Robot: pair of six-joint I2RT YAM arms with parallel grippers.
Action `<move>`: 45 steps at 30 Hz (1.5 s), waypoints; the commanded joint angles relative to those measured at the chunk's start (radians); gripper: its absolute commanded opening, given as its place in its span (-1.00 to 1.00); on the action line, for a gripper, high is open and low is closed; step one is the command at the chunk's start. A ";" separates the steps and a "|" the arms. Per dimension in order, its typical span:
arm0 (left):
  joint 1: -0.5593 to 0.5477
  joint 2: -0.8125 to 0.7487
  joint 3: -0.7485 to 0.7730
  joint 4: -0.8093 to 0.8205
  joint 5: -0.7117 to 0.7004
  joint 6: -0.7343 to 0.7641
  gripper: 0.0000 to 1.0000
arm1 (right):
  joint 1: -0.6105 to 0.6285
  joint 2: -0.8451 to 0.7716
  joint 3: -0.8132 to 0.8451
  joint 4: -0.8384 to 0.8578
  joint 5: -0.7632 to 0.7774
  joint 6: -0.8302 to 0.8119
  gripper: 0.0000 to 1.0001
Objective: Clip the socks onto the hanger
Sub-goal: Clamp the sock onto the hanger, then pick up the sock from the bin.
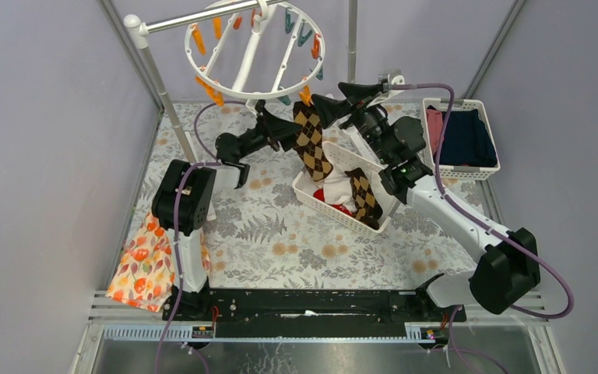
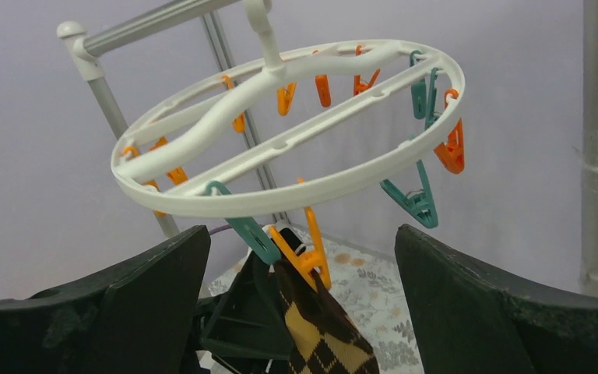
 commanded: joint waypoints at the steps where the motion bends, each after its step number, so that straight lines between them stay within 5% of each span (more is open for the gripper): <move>1: 0.018 -0.058 -0.097 0.092 0.018 0.085 0.18 | -0.007 -0.062 -0.013 -0.039 -0.008 -0.029 0.94; 9: 0.060 -0.211 -0.336 0.013 -0.002 0.286 0.18 | -0.008 -0.161 -0.098 -0.131 0.048 -0.086 0.99; 20: 0.054 -0.793 -0.540 -0.785 -0.235 1.044 0.25 | -0.008 -0.311 -0.225 -0.237 0.082 -0.124 0.99; 25: 0.050 -0.878 -0.591 -0.750 -0.277 1.100 0.46 | -0.007 -0.289 -0.237 -0.262 0.039 -0.171 0.99; 29: 0.051 -0.910 -0.611 -0.753 -0.336 1.107 0.97 | -0.008 -0.286 -0.286 -0.197 -0.030 -0.243 0.99; 39: 0.069 -0.936 -0.617 -0.704 -0.289 1.126 0.96 | -0.008 -0.139 -0.192 -0.248 -0.205 -0.294 0.99; 45: 0.069 -0.977 -0.588 -0.741 -0.292 1.102 0.76 | -0.008 -0.079 -0.139 -0.245 -0.237 -0.282 0.99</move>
